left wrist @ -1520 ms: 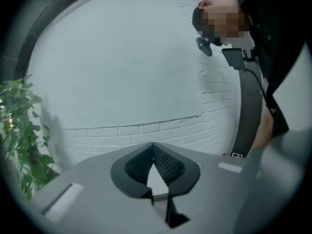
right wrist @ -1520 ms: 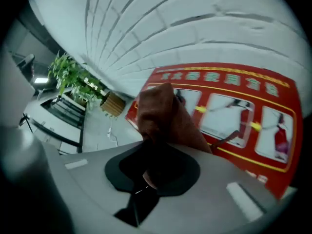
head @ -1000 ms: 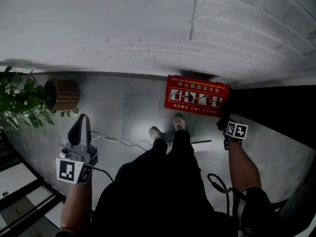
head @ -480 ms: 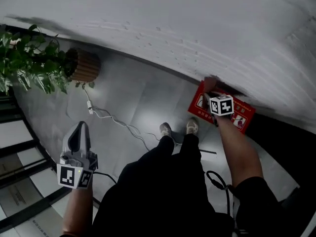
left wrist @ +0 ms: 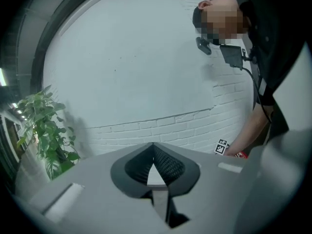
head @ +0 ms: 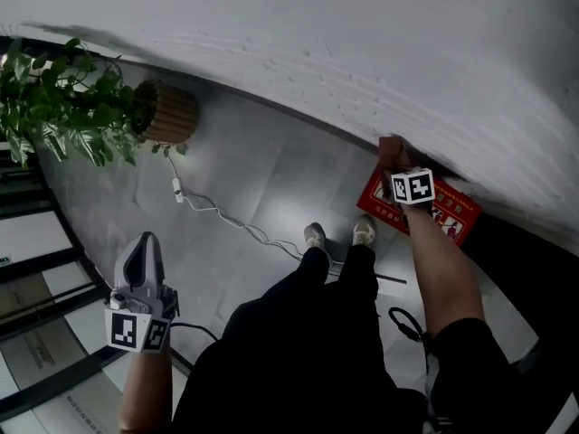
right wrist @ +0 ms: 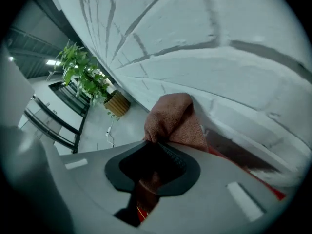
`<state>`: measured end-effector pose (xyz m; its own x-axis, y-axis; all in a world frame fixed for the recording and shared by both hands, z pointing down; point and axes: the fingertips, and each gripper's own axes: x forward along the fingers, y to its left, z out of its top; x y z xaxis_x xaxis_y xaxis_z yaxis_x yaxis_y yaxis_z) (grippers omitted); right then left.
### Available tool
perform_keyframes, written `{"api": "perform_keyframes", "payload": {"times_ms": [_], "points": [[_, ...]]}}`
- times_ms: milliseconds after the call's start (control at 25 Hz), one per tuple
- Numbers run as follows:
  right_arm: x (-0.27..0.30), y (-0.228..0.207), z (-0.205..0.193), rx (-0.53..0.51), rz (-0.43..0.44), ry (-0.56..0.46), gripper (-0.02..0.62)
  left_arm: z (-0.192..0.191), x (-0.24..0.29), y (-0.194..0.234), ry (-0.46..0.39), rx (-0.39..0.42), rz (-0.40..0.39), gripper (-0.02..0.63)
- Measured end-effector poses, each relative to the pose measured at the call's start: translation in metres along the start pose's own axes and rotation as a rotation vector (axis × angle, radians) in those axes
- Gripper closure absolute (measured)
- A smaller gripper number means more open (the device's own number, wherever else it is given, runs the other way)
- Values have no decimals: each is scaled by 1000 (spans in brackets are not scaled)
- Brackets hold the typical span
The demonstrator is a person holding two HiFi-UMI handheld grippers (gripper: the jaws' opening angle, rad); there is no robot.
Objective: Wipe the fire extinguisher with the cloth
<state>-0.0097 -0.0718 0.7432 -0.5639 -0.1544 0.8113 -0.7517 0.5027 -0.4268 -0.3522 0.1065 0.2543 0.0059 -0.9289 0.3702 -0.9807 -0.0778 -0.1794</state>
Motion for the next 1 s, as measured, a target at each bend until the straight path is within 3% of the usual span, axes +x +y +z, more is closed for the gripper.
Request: {"api": "perform_keyframes", "payload": {"times_ms": [200, 440, 600, 680, 760, 880, 1000], "points": [[-58, -61, -46, 194, -86, -73, 549, 8, 36, -31, -25, 48, -128, 606], [-143, -133, -138, 426, -248, -136, 549, 25, 72, -69, -70, 26, -263, 606], [-190, -157, -193, 570, -326, -201, 549, 31, 84, -84, -82, 30, -323, 606], [-207, -150, -192, 539, -318, -279, 549, 30, 88, -89, -86, 53, -352, 606], [-207, -126, -174, 428, -283, -316, 550, 22, 91, -88, -75, 83, -364, 606], [-180, -69, -138, 245, -187, -284, 550, 14, 93, -92, -64, 78, -377, 606], [-140, -31, -113, 150, -121, -198, 549, 16, 89, -99, -70, 70, -398, 606]]}}
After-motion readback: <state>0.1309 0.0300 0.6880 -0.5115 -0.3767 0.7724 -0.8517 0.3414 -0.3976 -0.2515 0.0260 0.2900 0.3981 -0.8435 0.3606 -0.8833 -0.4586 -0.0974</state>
